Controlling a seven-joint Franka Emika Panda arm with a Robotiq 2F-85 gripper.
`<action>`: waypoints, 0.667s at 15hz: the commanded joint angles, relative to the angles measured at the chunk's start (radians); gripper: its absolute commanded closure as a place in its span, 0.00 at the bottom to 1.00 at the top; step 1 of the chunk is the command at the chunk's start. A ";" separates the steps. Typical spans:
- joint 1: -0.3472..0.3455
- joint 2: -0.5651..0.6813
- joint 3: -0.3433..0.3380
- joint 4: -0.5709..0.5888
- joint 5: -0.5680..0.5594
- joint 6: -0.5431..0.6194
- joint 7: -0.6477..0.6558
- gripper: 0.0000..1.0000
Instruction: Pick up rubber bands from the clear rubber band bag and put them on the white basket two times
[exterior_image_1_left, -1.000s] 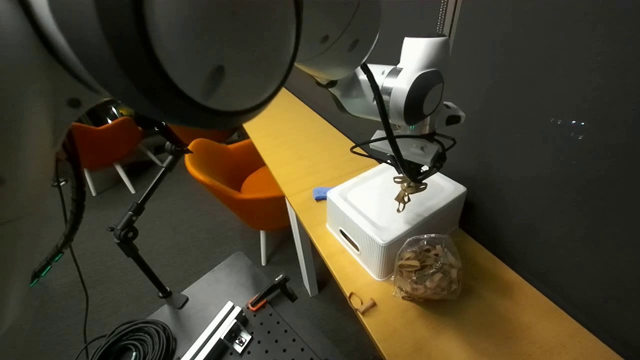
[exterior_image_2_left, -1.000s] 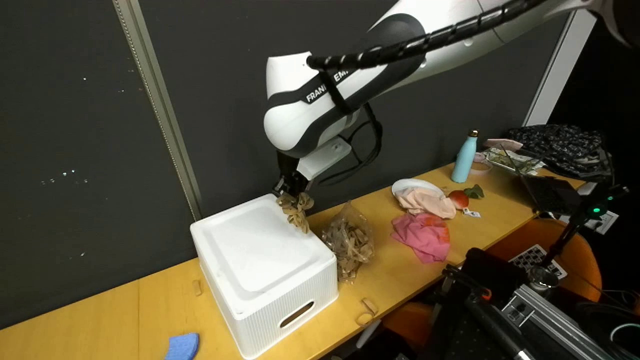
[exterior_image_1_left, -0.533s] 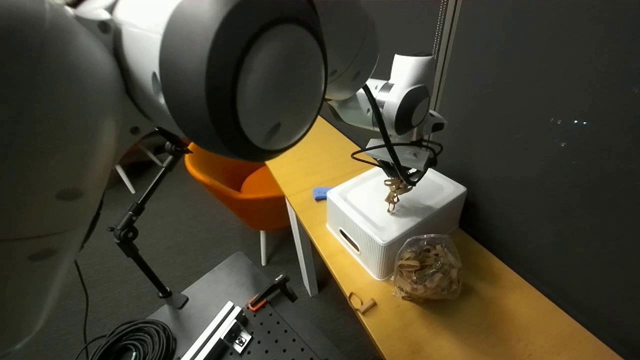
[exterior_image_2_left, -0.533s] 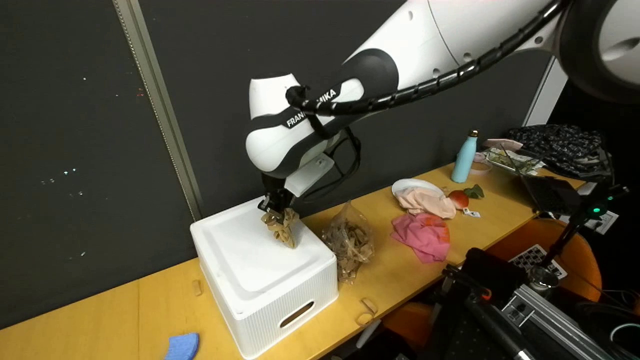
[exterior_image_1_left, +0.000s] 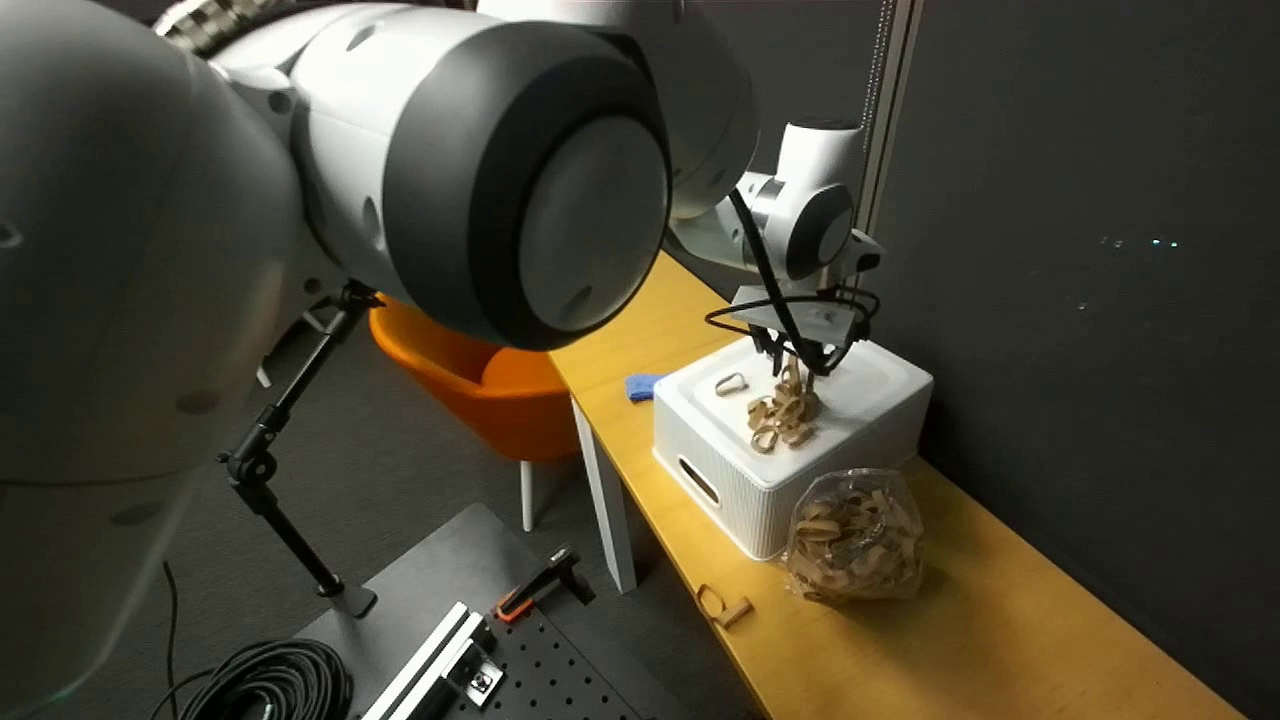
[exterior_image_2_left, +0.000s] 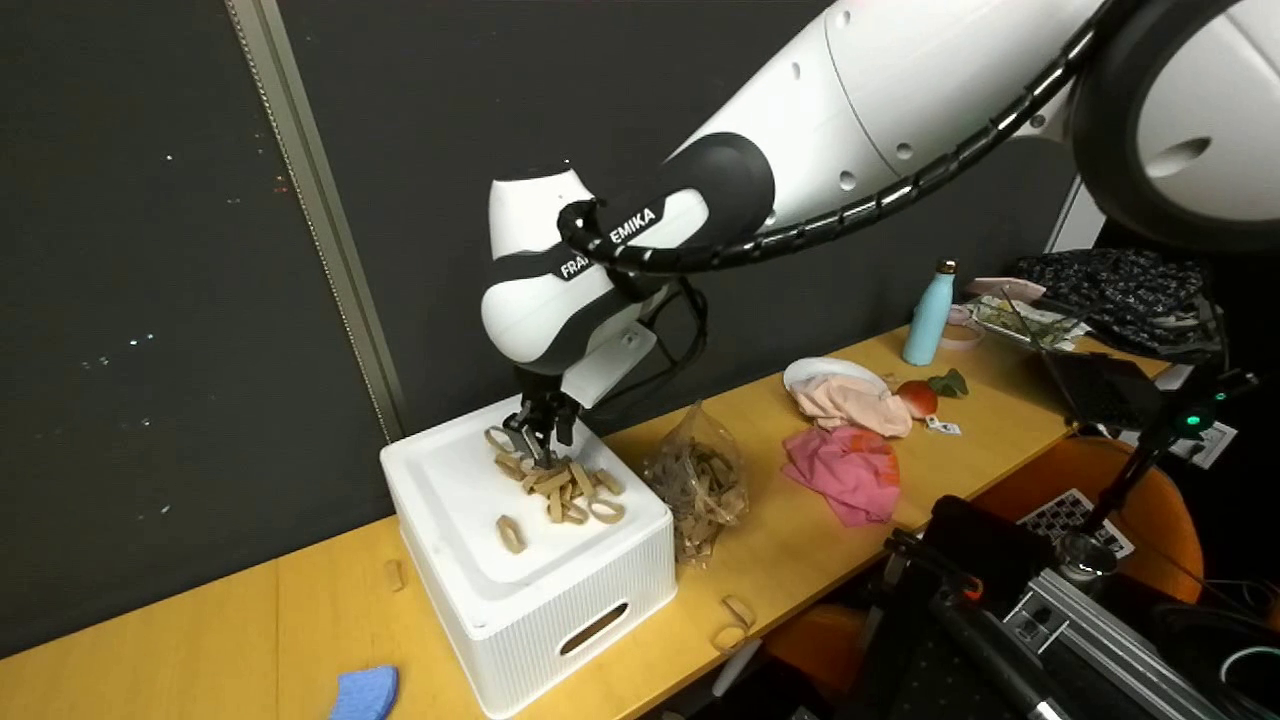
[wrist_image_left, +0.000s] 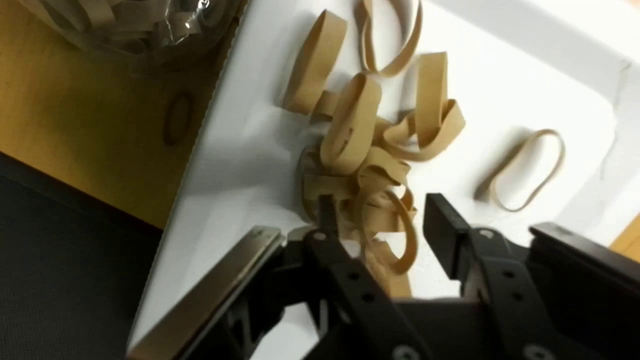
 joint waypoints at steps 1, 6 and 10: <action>0.006 -0.030 -0.003 0.013 0.002 -0.035 0.008 0.19; 0.023 -0.158 -0.049 -0.121 -0.020 -0.032 0.104 0.00; 0.015 -0.325 -0.090 -0.343 -0.021 -0.008 0.198 0.00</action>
